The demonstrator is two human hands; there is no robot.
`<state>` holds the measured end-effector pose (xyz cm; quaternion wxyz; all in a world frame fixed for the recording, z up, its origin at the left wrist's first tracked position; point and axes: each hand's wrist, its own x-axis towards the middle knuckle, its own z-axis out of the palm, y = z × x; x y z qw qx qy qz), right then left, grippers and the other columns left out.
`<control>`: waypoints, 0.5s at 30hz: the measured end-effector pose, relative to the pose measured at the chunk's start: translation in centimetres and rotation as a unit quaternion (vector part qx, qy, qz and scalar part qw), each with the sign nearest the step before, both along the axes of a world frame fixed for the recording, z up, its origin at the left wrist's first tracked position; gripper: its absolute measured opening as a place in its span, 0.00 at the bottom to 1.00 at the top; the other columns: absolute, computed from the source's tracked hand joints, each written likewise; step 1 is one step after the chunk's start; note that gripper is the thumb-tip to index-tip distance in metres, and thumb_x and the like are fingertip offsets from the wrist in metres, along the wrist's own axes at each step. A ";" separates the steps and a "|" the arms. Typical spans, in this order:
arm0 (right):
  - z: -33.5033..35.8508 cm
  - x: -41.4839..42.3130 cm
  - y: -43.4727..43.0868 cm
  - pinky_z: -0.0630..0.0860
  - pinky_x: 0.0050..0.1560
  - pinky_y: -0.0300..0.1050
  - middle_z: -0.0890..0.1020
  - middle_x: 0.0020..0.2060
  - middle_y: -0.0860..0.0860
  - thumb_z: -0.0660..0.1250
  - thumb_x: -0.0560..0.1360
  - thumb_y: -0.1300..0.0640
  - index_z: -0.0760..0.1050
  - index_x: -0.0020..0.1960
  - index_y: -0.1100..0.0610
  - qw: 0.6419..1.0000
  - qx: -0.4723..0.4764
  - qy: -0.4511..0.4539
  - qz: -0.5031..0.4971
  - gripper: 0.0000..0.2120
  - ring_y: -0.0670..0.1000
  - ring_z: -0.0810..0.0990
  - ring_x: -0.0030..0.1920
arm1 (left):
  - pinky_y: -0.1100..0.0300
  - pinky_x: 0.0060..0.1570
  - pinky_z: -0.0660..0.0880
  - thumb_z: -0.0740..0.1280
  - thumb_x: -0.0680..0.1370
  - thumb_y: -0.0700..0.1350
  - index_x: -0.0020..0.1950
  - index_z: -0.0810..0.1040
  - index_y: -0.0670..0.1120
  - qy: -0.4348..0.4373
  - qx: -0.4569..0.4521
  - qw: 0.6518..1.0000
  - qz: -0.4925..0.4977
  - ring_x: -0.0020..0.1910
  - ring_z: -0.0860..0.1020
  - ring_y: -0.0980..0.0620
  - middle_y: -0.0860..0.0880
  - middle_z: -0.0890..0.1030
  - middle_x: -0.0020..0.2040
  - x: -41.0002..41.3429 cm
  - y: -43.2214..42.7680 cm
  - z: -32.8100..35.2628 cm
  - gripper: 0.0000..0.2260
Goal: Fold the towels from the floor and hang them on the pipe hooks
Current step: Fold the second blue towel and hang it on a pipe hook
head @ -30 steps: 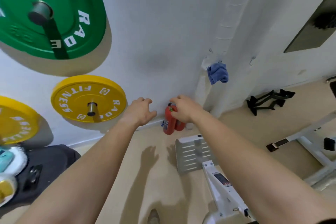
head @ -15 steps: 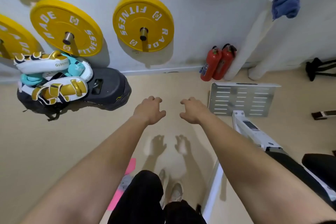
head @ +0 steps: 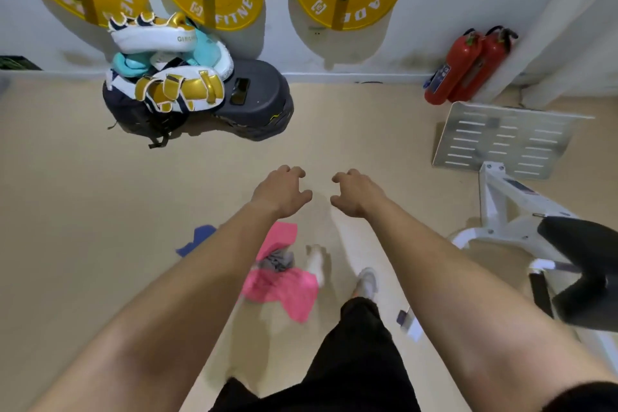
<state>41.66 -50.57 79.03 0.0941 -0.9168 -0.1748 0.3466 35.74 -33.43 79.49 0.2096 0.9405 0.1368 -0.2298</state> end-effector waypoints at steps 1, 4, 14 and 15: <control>-0.7 -2.1 1.6 0.72 0.62 0.54 0.66 0.71 0.54 0.62 0.78 0.50 0.64 0.75 0.51 1.000 -0.001 0.003 -0.001 0.27 0.58 0.69 0.69 | 0.47 0.62 0.72 0.64 0.77 0.55 0.72 0.69 0.49 -0.001 -0.004 1.000 0.002 0.66 0.71 0.44 0.46 0.72 0.66 -2.3 1.6 -0.7 0.25; -3.1 -8.8 6.6 0.71 0.63 0.54 0.67 0.71 0.54 0.62 0.78 0.49 0.64 0.75 0.51 1.000 -0.010 0.015 0.014 0.27 0.59 0.69 0.69 | 0.47 0.63 0.72 0.65 0.77 0.54 0.72 0.68 0.49 0.018 -0.012 1.000 0.008 0.66 0.71 0.44 0.45 0.71 0.67 -9.7 7.2 -3.2 0.24; -11.0 -24.1 22.8 0.74 0.63 0.58 0.70 0.68 0.58 0.65 0.76 0.50 0.66 0.74 0.54 0.989 -0.003 0.056 0.136 0.27 0.62 0.72 0.66 | 0.48 0.55 0.76 0.64 0.77 0.51 0.64 0.74 0.47 0.070 -0.019 0.988 0.133 0.60 0.76 0.42 0.45 0.75 0.62 -30.4 23.4 -11.0 0.17; -12.1 -24.6 23.9 0.74 0.62 0.58 0.71 0.67 0.58 0.65 0.76 0.50 0.67 0.73 0.54 0.988 0.000 0.060 0.145 0.26 0.62 0.73 0.65 | 0.48 0.56 0.75 0.64 0.78 0.51 0.67 0.73 0.47 0.075 -0.022 0.986 0.146 0.62 0.75 0.43 0.46 0.74 0.64 -31.5 24.3 -12.2 0.19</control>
